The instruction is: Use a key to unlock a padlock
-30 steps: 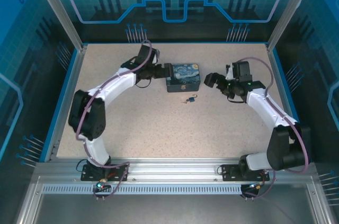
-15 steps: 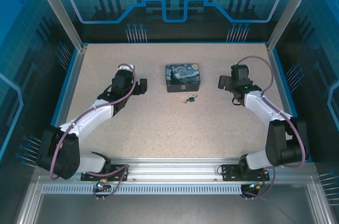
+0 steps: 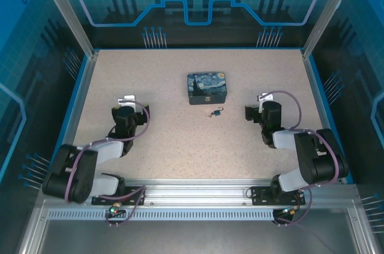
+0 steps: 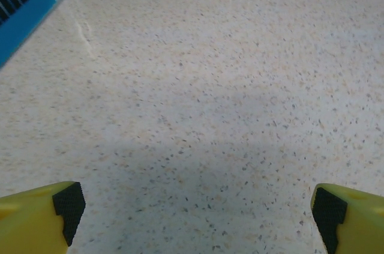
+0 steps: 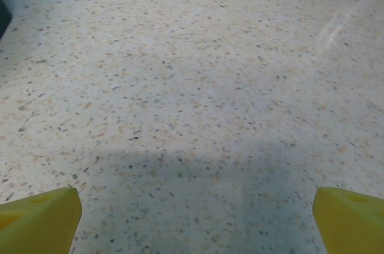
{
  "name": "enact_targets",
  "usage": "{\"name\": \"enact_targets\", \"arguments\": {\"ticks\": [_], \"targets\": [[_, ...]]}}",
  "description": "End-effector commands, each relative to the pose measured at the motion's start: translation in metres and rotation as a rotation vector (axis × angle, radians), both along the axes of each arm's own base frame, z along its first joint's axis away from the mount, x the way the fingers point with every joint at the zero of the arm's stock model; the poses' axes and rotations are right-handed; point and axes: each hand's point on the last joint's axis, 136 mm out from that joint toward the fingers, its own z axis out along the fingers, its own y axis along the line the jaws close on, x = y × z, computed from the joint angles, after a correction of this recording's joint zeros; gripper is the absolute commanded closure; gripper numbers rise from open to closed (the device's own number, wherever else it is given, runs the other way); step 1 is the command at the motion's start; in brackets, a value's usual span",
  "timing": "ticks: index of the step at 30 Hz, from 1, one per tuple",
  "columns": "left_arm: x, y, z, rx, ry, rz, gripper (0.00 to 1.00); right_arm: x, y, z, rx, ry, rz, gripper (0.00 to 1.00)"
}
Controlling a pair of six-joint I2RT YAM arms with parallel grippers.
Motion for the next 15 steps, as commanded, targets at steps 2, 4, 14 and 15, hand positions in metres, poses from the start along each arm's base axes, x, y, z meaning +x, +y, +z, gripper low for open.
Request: {"name": "enact_targets", "arguments": {"ticks": [2,4,14,15], "targets": [[0.024,-0.008,0.031,0.008,-0.223,-0.076,0.01,0.022,0.004,0.032,0.039,-0.139,0.065,0.00],[0.025,-0.003,0.019,-0.034,-0.192,-0.070,0.01,0.023,0.003,0.033,0.049,-0.138,0.064,0.00],[0.043,0.002,0.008,-0.113,-0.099,-0.105,0.01,0.023,0.004,0.033,0.044,-0.142,0.066,0.00],[0.042,0.002,0.008,-0.113,-0.093,-0.103,0.01,0.023,0.004,0.033,0.044,-0.142,0.066,0.00]]}}
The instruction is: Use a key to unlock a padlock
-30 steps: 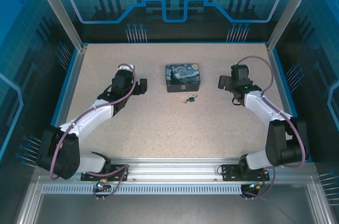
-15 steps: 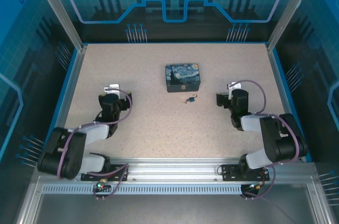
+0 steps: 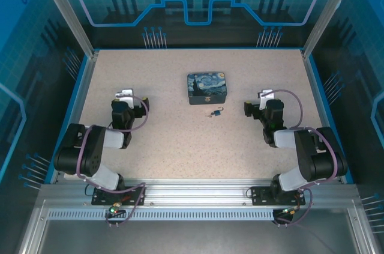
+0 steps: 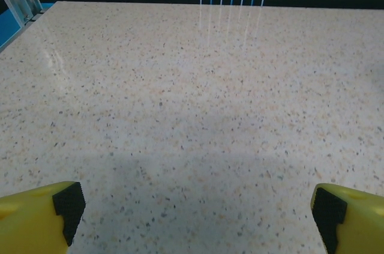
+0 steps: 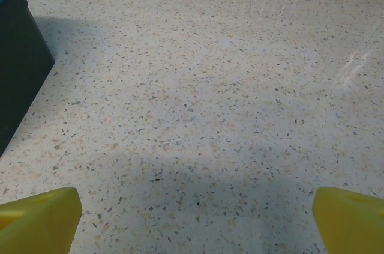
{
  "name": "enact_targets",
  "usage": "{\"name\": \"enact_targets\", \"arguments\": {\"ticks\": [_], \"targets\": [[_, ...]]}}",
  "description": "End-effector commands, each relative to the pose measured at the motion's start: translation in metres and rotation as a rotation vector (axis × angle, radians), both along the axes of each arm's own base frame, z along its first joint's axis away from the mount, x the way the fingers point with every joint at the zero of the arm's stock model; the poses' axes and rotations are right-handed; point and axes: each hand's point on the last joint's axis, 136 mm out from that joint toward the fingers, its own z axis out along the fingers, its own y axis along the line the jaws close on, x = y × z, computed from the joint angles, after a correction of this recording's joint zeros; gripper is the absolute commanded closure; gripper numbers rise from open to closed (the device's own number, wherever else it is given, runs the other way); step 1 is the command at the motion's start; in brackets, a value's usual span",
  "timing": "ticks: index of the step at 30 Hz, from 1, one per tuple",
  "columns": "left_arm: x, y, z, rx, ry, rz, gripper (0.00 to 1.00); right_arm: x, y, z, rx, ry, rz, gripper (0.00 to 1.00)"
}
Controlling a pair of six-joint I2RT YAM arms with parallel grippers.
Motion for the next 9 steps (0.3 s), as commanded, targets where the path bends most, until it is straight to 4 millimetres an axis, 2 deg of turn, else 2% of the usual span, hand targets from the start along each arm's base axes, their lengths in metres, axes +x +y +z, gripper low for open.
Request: {"name": "enact_targets", "arguments": {"ticks": [1,9], "targets": [[0.0024,-0.0057,0.0013,-0.040,0.003,-0.036,0.01,0.0082,-0.0016,0.0133,-0.003,-0.049,0.002,0.00],[0.0023,-0.0058,0.0011,-0.038,0.004,-0.036,0.01,0.0088,-0.0016,0.0127,0.018,-0.044,0.024,0.00]]}}
